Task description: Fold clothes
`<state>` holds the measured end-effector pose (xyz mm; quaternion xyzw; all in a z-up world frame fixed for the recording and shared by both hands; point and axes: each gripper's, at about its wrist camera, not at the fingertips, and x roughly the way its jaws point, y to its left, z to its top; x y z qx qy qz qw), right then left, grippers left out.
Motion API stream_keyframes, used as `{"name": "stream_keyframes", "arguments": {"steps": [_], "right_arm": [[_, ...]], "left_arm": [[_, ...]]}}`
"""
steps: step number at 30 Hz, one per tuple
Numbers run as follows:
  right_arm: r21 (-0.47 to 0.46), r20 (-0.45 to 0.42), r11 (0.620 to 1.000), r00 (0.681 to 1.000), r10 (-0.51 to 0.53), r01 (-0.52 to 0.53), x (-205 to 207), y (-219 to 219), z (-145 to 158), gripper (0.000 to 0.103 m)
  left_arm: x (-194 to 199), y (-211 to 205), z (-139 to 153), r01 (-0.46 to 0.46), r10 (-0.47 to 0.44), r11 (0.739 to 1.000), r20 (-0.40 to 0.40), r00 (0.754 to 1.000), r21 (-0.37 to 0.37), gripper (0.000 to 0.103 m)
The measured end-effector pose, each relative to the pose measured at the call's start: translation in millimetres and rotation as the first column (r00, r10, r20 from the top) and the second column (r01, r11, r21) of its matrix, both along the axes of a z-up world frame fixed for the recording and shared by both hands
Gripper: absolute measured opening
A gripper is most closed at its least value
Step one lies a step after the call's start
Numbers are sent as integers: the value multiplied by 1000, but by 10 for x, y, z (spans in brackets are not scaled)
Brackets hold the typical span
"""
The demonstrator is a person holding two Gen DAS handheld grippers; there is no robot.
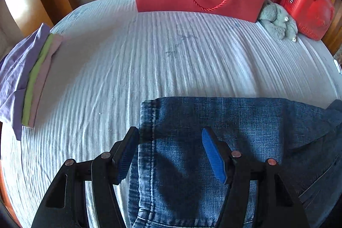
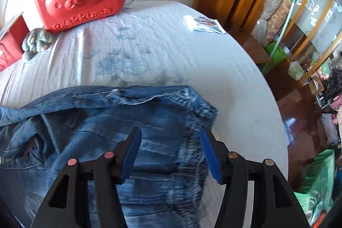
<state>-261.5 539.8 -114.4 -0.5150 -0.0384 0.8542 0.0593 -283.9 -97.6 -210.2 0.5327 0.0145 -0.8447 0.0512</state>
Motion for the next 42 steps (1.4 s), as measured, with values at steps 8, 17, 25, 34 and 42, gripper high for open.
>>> {"name": "stream_keyframes", "arguments": {"steps": [8,17,25,34,42], "right_arm": [[6,75,1000,997,-31,31,-407,480,-352,64],[81,69,997,997,-19,14,-521,306,-493,15],[80,-218,997,975,35,-18,-570,107,491,5],[-39,-137,999,991,4,-10,-1361,-111,96,9],[-5,-116,999,992,47,-47,-273,-217,118,37]], "left_arm": [[-39,23,-50,-31,32,999,-11,999,10,66],[59,83,321,-68,58,996,-153,986,-57,4],[-124,-558,899,-245,203,963,-292,935,-116,5],[-214,-745,674,-211,200,976,-161,966,-55,55],[1196,-515,712,-134,136,990,-79,988,33,56]]}}
